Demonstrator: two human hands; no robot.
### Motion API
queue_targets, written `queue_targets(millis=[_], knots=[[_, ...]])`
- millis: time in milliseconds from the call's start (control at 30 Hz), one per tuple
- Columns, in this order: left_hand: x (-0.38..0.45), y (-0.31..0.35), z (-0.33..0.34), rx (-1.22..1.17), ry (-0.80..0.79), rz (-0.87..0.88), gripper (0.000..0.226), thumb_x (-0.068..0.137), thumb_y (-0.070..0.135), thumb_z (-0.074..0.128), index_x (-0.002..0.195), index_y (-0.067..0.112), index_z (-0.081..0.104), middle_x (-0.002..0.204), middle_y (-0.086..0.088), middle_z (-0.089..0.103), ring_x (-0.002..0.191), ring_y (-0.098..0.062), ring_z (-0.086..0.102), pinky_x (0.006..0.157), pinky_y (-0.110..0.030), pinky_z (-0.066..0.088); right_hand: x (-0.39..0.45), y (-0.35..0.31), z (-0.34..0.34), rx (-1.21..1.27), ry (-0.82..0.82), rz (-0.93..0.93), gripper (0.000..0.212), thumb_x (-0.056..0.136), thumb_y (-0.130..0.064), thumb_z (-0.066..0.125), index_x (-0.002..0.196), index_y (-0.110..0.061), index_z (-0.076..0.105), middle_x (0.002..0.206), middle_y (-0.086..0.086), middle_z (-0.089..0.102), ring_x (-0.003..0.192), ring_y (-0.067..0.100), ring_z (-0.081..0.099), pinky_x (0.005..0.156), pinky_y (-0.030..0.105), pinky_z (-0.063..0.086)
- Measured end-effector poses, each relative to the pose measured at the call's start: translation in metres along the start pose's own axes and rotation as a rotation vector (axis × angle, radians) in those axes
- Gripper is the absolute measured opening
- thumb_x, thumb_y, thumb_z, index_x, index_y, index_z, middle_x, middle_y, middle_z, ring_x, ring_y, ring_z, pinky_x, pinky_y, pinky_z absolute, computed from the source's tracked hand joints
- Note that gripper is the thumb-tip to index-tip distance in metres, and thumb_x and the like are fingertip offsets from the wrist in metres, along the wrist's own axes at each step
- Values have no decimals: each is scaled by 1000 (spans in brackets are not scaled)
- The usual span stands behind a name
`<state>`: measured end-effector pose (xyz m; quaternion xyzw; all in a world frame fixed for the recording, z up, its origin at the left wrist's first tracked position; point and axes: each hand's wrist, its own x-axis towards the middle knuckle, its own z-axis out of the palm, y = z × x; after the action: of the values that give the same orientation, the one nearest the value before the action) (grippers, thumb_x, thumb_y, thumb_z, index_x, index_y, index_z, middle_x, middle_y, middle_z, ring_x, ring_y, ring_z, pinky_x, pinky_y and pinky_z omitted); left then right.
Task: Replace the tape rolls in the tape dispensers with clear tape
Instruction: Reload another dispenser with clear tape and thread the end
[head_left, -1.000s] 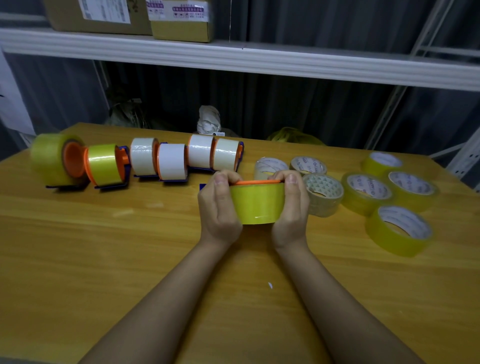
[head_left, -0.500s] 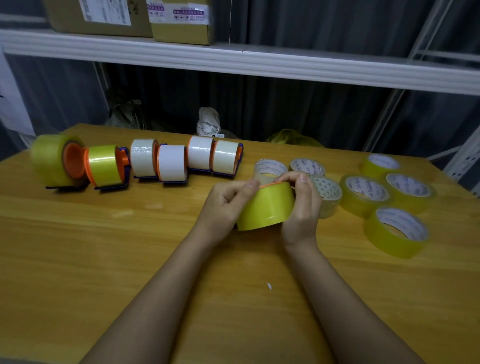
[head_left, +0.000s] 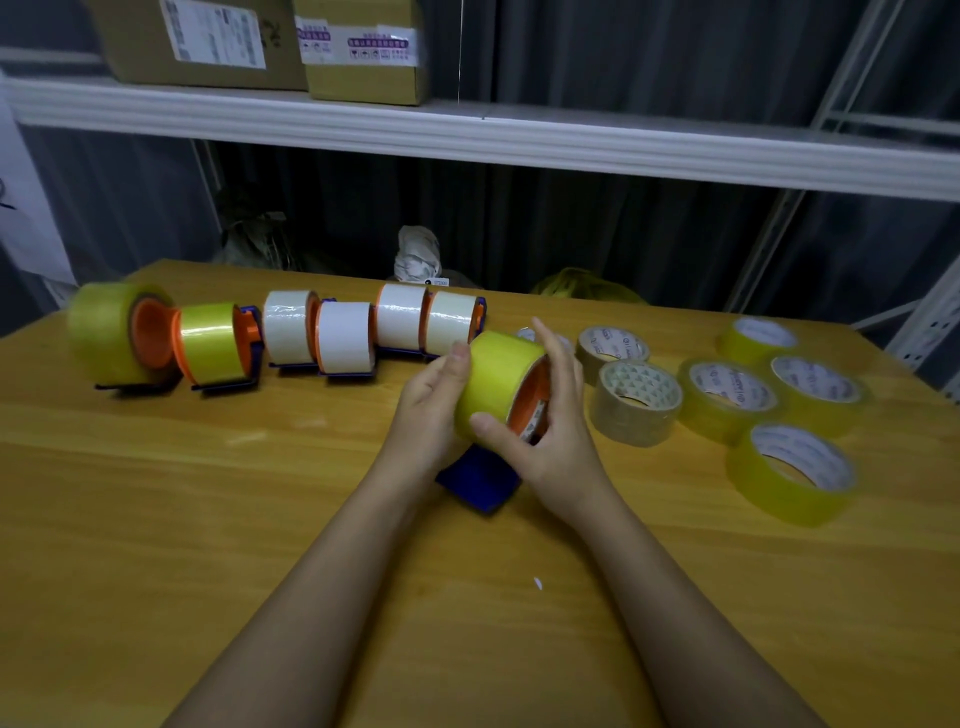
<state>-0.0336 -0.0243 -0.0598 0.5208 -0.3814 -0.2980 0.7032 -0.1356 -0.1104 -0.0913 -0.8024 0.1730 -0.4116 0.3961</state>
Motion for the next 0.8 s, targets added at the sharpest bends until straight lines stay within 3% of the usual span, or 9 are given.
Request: queue_targets(millis=[133,233,333,467,667,800], knots=[[2,2,-6,-43,22,-153,24,98,33,44,101,21,64,96,-2,72,93,-18,67,83,-31,54,-2,-2,-5,-36,-43,-21,85,67,-53,70,141,-34,32,139,-8,32,130,2,35,101,16,39],[1,4,-7,-44,2,-236,22,95,32,45,103,18,60,104,-11,65,97,-25,62,90,-40,48,-3,-2,-8,-38,-73,-48,83,67,-50,70,139,-31,35,140,-6,34,129,1,34,99,8,35],[0,5,-7,-36,-20,-246,34,87,33,45,113,17,59,115,-21,61,107,-34,58,96,-48,45,-4,0,-8,-19,-97,-39,87,68,-50,72,141,-32,31,142,-9,32,131,3,35,103,19,39],[-3,2,-9,-33,-81,-149,34,96,17,29,102,29,60,100,-5,66,95,-21,62,83,-35,49,-3,6,-6,45,-137,73,95,68,-54,75,146,-43,21,148,-12,27,134,6,36,103,34,46],[-5,-2,-12,35,-166,-56,39,77,24,39,105,34,64,99,3,68,96,-17,63,80,-33,51,-3,8,-5,226,-158,119,90,75,-24,78,147,-40,25,145,-9,33,127,11,47,84,22,53],[-4,-4,-14,44,-162,-68,36,77,27,40,103,35,63,90,11,69,88,-11,64,75,-28,51,-3,9,-4,238,-144,117,91,72,-32,79,146,-41,27,146,-6,33,128,14,47,85,28,56]])
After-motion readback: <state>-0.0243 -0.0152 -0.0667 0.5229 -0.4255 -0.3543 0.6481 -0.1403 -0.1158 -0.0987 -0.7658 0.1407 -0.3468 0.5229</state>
